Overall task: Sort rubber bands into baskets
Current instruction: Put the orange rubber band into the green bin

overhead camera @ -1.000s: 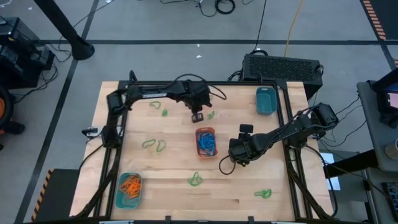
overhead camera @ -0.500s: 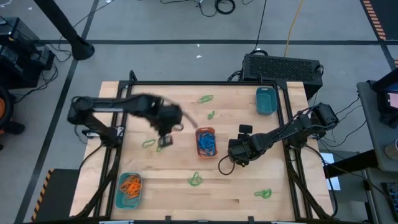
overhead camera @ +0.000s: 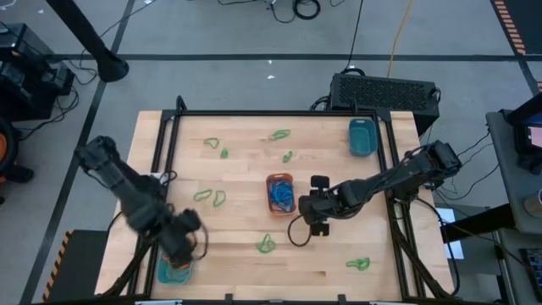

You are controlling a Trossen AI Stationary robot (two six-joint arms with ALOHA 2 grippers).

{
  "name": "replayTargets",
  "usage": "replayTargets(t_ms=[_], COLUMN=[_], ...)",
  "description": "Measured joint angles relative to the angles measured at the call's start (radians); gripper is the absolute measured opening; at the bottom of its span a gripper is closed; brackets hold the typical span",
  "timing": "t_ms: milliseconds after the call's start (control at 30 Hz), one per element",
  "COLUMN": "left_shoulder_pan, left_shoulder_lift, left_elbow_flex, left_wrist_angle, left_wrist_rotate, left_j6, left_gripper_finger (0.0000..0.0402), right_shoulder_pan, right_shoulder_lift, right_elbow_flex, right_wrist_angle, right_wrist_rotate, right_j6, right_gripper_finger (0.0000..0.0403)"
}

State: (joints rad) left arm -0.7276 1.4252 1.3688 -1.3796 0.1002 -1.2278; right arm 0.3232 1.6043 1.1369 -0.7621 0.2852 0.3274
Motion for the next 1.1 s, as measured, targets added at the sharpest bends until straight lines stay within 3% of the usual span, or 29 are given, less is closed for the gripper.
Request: replayTargets(t_ms=[200, 400, 633, 800, 1100], left_shoulder_pan=[-0.190, -0.259, -0.269, -0.270, -0.270], left_shoulder_lift=[0.054, 0.123, 0.190, 0.192, 0.192], left_elbow_flex=[-0.052, -0.125, -0.164, -0.170, -0.170], left_wrist_angle=[0.080, 0.186, 0.218, 0.195, 0.131], left_wrist_rotate=[-0.038, 0.020, 0.107, 0.110, 0.106], left_j6=[-0.290, -0.411, -0.407, -0.395, -0.263], left_gripper_finger=[0.0002, 0.0003, 0.0003, 0.0007, 0.0067], right_shoulder_pan=[0.028, 0.033, 0.052, 0.075, 0.085], right_shoulder_lift=[0.000, 0.000, 0.000, 0.000, 0.000], right_elbow_flex=[0.012, 0.012, 0.012, 0.012, 0.012], right_wrist_angle=[0.047, 0.055, 0.030, 0.031, 0.030], right_wrist_rotate=[-0.002, -0.004, -0.004, -0.004, -0.004], right_j6=[-0.057, -0.052, 0.008, 0.020, 0.058], right_gripper_finger=[0.0135, 0.0135, 0.0135, 0.0135, 0.0135])
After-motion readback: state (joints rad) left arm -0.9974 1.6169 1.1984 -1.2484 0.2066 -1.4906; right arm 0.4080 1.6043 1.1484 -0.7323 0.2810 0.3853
